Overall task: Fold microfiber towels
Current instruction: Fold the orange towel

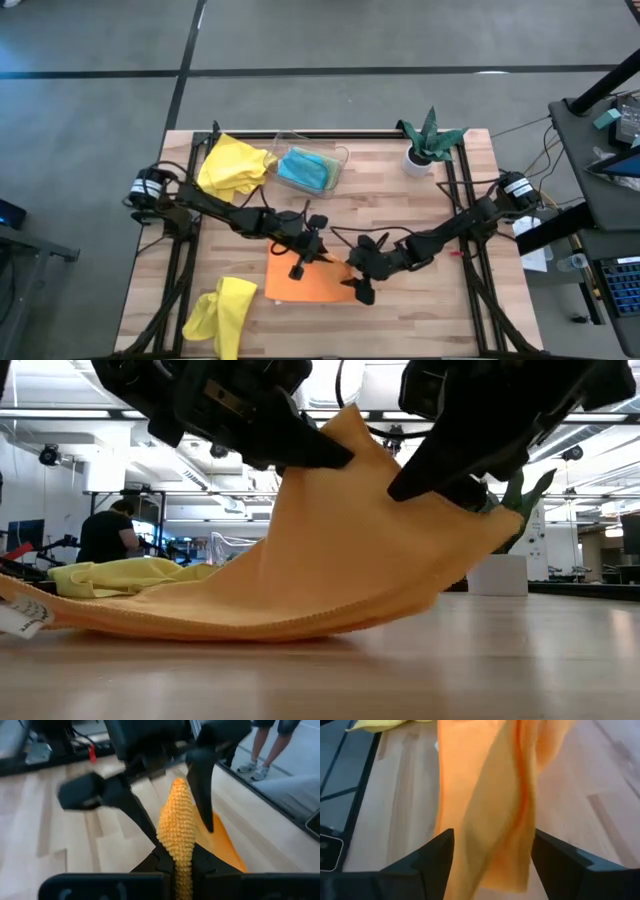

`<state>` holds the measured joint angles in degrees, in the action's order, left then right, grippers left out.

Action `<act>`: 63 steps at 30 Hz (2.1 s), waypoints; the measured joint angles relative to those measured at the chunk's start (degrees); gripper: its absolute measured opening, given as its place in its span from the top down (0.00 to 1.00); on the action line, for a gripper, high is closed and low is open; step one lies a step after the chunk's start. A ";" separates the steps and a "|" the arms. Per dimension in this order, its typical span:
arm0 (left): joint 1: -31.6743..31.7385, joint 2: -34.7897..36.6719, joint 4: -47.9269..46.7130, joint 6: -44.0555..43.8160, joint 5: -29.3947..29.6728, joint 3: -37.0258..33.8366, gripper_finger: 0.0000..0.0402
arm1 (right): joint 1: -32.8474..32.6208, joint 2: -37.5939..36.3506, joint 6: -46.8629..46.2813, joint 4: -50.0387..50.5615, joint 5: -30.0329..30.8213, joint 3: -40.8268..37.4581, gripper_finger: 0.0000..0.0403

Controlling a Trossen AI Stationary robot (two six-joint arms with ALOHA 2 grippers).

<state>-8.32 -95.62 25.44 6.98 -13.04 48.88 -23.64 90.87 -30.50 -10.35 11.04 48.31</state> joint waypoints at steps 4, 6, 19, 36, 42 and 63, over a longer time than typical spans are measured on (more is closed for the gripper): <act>-0.02 2.00 0.32 0.00 2.69 0.10 1.00 | -0.15 0.00 -2.22 -0.63 -0.75 -0.85 0.48; -0.02 2.95 0.05 0.21 3.13 0.11 1.00 | -0.54 0.00 -2.27 -0.75 -0.82 -0.85 0.55; 0.07 7.65 -4.10 1.49 3.90 0.12 1.00 | -3.43 -0.53 0.65 5.24 -3.75 5.93 0.96; 0.41 13.65 -8.54 10.91 10.85 4.60 1.00 | -3.63 -2.89 -0.89 52.96 8.23 30.44 0.98; 0.98 16.82 -8.36 14.78 15.32 7.21 1.00 | -3.54 -3.88 -4.33 69.53 16.69 39.77 0.98; 6.43 15.70 -1.81 20.39 15.08 7.76 1.00 | -0.64 -4.11 -12.36 99.12 29.27 52.24 0.98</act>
<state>-1.88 -79.92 23.63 27.38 2.04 56.64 -24.27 86.76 -42.86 88.77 40.31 100.54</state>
